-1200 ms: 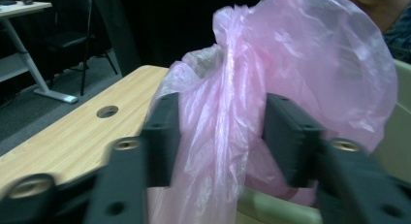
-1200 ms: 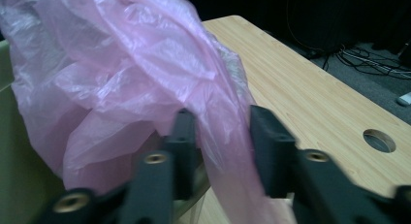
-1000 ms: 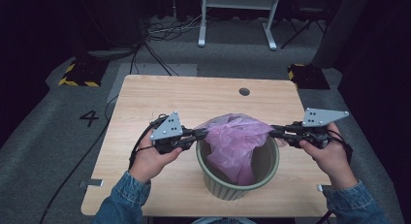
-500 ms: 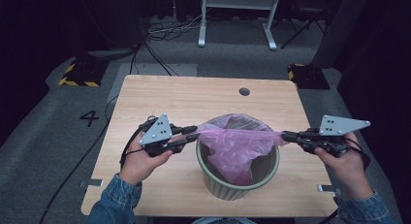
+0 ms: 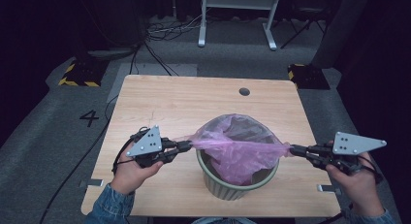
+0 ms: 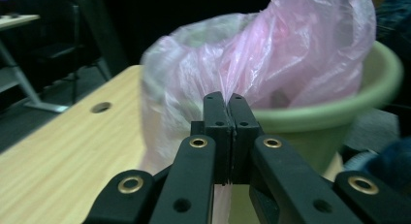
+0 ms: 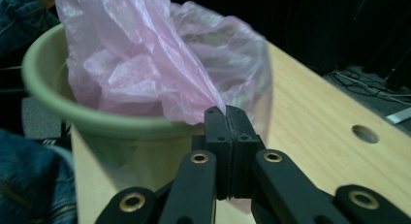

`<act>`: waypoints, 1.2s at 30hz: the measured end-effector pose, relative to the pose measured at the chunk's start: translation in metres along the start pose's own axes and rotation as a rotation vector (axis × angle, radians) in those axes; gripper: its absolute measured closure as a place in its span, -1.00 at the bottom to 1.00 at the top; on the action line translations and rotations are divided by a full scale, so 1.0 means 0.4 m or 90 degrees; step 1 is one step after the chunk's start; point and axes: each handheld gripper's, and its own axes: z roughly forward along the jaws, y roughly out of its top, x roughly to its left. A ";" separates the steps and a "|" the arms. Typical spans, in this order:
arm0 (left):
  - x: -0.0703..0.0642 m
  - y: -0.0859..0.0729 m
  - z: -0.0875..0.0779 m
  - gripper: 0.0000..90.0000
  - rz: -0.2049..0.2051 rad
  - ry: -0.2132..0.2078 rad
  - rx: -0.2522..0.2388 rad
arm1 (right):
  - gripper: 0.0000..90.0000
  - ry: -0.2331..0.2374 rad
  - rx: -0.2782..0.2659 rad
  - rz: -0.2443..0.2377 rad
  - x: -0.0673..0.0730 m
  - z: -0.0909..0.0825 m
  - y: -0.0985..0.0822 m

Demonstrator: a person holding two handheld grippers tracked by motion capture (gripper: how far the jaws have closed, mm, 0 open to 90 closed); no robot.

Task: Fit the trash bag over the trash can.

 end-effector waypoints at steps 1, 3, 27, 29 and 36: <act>-0.008 -0.009 0.000 0.97 0.002 -0.008 0.003 | 0.99 0.004 0.003 -0.001 0.010 -0.002 -0.009; -0.021 -0.024 0.001 0.95 -0.006 -0.027 0.003 | 0.99 0.015 0.001 -0.006 0.029 -0.008 -0.025; -0.075 -0.098 0.046 0.94 -0.021 -0.131 0.039 | 1.00 0.142 0.049 0.020 0.100 0.074 -0.165; -0.078 -0.100 0.050 0.95 -0.021 -0.136 0.046 | 1.00 0.151 0.059 0.016 0.104 0.081 -0.166; -0.075 -0.104 0.067 0.98 -0.039 -0.150 0.043 | 1.00 0.168 0.087 0.019 0.107 0.093 -0.173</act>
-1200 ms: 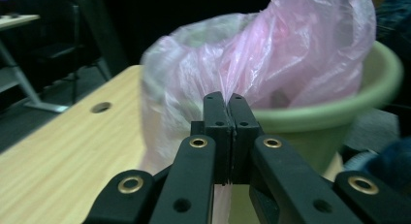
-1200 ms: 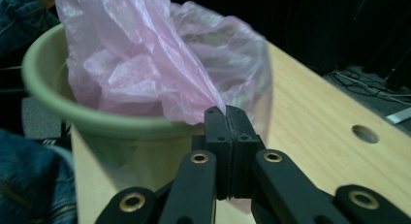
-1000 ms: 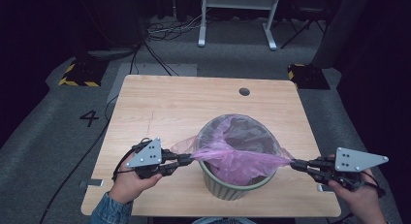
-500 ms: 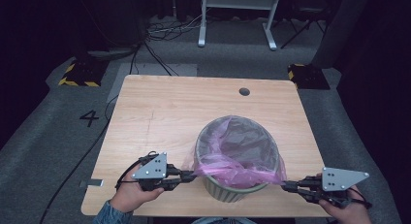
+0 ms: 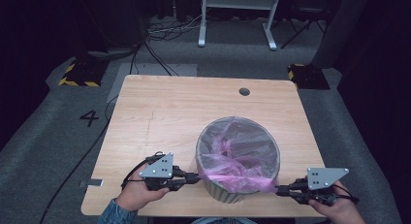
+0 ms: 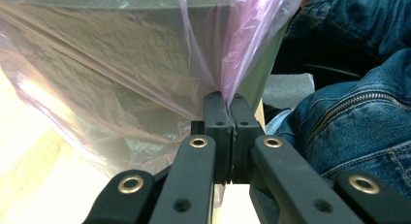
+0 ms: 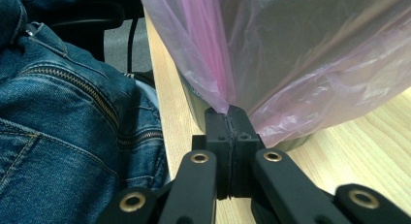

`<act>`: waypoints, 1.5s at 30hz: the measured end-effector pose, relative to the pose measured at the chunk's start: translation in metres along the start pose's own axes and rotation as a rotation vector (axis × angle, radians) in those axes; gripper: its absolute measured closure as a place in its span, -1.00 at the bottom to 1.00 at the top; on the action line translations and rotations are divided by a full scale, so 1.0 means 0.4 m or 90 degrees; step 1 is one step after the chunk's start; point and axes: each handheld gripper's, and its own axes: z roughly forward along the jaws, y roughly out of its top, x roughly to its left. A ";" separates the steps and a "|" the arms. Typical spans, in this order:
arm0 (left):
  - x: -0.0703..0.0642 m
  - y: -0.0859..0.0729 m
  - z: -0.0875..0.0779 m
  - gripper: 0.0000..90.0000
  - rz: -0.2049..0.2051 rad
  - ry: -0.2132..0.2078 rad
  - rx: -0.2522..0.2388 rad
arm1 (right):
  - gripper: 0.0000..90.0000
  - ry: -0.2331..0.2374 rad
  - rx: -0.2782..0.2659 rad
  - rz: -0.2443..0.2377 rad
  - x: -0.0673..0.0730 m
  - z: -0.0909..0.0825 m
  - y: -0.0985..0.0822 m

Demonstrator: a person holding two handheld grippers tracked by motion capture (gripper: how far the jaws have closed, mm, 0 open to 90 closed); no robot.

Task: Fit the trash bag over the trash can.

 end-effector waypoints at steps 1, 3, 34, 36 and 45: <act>-0.001 0.000 0.003 0.98 0.002 -0.002 -0.001 | 1.00 0.002 0.001 0.004 -0.004 0.002 -0.005; -0.004 0.002 0.005 0.98 0.006 -0.002 0.002 | 1.00 0.005 0.002 0.015 -0.013 0.007 -0.017; 0.071 -0.093 0.038 0.98 -0.085 0.067 0.061 | 0.95 -0.064 0.082 0.097 -0.055 0.076 -0.121; 0.071 -0.098 0.042 0.98 -0.090 0.068 0.064 | 0.95 -0.072 0.075 0.110 -0.058 0.074 -0.126; 0.063 -0.116 0.068 0.99 -0.107 0.047 0.111 | 0.96 -0.113 0.125 0.157 -0.085 0.089 -0.149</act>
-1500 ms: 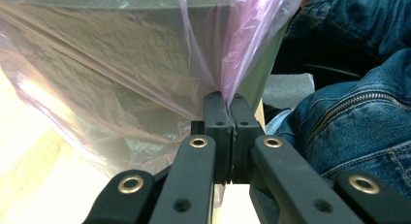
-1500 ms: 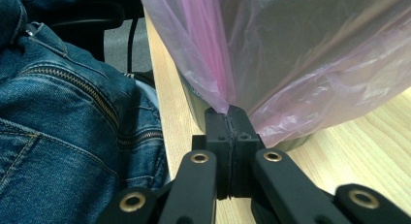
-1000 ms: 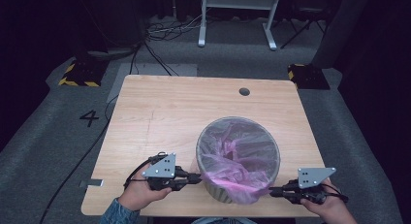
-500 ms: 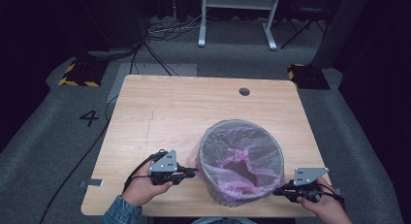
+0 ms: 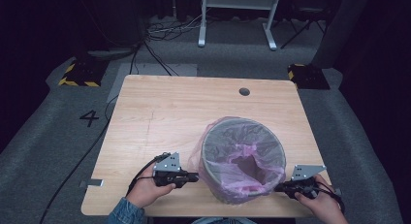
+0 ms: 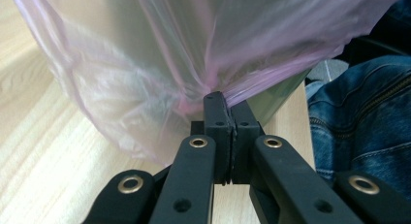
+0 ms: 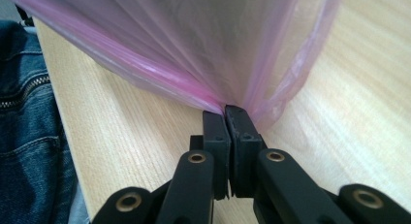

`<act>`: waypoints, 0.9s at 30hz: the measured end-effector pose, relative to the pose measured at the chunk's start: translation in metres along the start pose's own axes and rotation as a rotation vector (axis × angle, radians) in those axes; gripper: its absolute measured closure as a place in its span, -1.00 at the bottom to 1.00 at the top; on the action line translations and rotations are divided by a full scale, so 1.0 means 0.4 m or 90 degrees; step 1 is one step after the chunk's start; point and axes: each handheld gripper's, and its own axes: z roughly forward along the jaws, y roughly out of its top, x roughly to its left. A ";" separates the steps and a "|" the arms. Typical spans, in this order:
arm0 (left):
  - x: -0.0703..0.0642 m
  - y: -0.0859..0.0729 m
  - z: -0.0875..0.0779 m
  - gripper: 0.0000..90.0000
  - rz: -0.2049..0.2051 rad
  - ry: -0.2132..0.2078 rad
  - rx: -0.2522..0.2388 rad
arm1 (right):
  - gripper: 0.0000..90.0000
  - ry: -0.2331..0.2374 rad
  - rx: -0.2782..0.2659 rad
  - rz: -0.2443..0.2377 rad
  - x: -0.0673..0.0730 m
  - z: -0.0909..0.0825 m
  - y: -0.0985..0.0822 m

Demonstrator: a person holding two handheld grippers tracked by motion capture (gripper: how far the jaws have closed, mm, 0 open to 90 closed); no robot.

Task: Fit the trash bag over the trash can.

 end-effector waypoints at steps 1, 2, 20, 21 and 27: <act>0.001 -0.006 0.005 0.99 -0.001 0.007 0.018 | 0.96 0.003 0.000 0.008 -0.001 0.000 -0.002; 0.002 -0.009 0.007 0.98 0.000 0.009 0.023 | 0.93 -0.002 0.001 0.009 0.002 -0.003 -0.002; -0.065 0.045 -0.087 -0.40 0.035 0.050 -0.145 | -0.06 -0.038 -0.205 -0.030 0.089 -0.134 0.055; -0.064 0.054 -0.082 -0.41 0.037 0.067 -0.137 | 0.14 -0.036 -0.210 -0.036 0.093 -0.138 0.063; -0.046 0.090 -0.060 -0.46 0.042 0.109 -0.141 | 0.71 -0.027 -0.227 -0.045 0.096 -0.157 0.104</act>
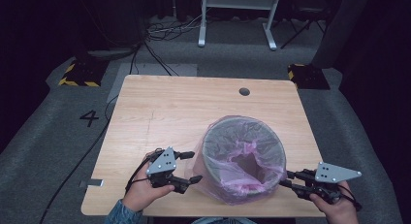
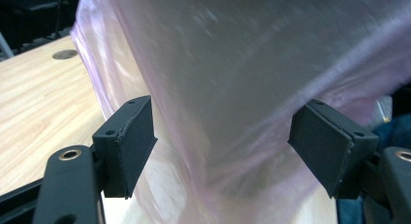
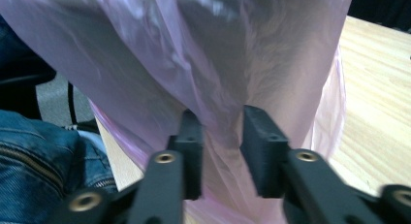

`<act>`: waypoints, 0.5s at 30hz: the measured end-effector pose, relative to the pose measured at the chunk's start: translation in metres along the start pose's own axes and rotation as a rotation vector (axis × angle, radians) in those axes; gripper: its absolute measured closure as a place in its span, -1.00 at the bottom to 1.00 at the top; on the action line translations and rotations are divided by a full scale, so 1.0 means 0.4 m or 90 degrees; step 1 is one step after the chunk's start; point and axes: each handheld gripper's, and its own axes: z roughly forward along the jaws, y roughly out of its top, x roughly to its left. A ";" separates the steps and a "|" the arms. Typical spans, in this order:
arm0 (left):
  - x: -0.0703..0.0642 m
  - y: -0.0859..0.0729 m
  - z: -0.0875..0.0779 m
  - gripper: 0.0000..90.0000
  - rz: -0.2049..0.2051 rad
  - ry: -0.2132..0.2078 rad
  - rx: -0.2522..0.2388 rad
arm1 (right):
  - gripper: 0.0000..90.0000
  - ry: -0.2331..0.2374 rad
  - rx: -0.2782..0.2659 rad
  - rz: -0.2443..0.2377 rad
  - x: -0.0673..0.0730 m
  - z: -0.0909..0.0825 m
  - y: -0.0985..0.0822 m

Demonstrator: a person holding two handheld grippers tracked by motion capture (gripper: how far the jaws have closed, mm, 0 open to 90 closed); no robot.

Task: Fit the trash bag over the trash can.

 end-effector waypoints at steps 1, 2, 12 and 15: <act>0.002 0.003 0.001 -0.46 -0.001 0.001 -0.004 | 0.76 0.000 0.000 0.000 -0.001 -0.001 0.005; 0.004 0.007 0.002 -0.46 -0.003 0.002 -0.008 | 0.81 0.001 0.001 -0.001 -0.001 0.000 0.009; 0.012 0.031 -0.006 0.73 0.021 -0.031 -0.026 | 1.00 -0.002 -0.034 0.010 -0.025 -0.007 0.037; 0.020 0.035 -0.014 1.00 0.003 -0.026 -0.023 | 1.00 -0.007 -0.038 0.016 -0.036 -0.009 0.040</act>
